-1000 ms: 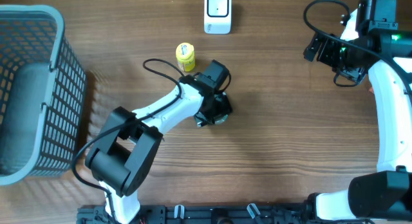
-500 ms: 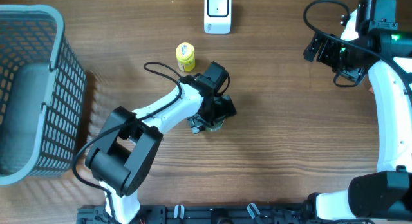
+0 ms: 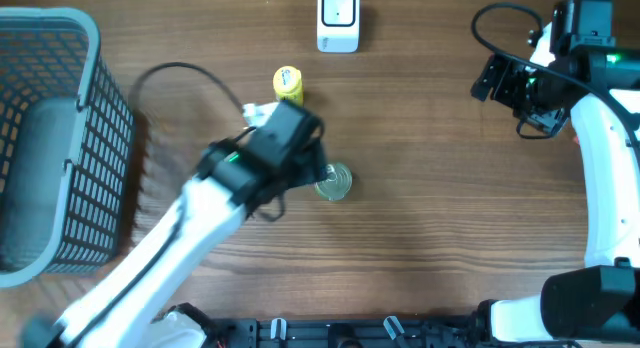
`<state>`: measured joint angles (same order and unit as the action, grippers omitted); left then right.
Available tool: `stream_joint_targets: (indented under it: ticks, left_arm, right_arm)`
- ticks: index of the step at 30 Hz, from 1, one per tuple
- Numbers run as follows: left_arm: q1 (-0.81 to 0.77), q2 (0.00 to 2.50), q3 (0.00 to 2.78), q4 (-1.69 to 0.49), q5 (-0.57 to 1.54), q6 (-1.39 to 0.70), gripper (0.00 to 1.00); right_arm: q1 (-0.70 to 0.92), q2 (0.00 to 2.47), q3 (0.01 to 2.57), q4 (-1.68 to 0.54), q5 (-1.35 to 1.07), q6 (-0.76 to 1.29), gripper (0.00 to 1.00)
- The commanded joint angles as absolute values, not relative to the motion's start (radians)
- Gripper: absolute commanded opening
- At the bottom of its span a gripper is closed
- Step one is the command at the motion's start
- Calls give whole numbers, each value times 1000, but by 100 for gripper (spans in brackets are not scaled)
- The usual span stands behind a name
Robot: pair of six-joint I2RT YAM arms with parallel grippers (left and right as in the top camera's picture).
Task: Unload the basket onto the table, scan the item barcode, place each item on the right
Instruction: 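Carry the tuna can rightward with the left gripper toward the right gripper, then grasp the tuna can with the right gripper and open the left gripper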
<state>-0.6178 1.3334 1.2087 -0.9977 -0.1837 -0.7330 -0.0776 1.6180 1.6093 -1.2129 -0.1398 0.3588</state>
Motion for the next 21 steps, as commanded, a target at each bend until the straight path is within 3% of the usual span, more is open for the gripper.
stream_joint_targets:
  ticks: [1, 2, 7, 21]
  left_arm:
    - [-561, 1044, 1207, -1032, -430, -702, 100]
    - [-527, 883, 1206, -1035, -478, -683, 100]
    - [-507, 680, 1206, -1061, -489, -632, 99]
    - [-507, 640, 1206, -1150, -545, -632, 100]
  right_arm:
    - [52, 1647, 1559, -1240, -98, 425, 100]
    - [184, 1689, 1551, -1234, -97, 448, 100]
    - [439, 1828, 1551, -1113, -104, 473, 100]
    - [674, 2042, 1551, -990, -119, 531, 100]
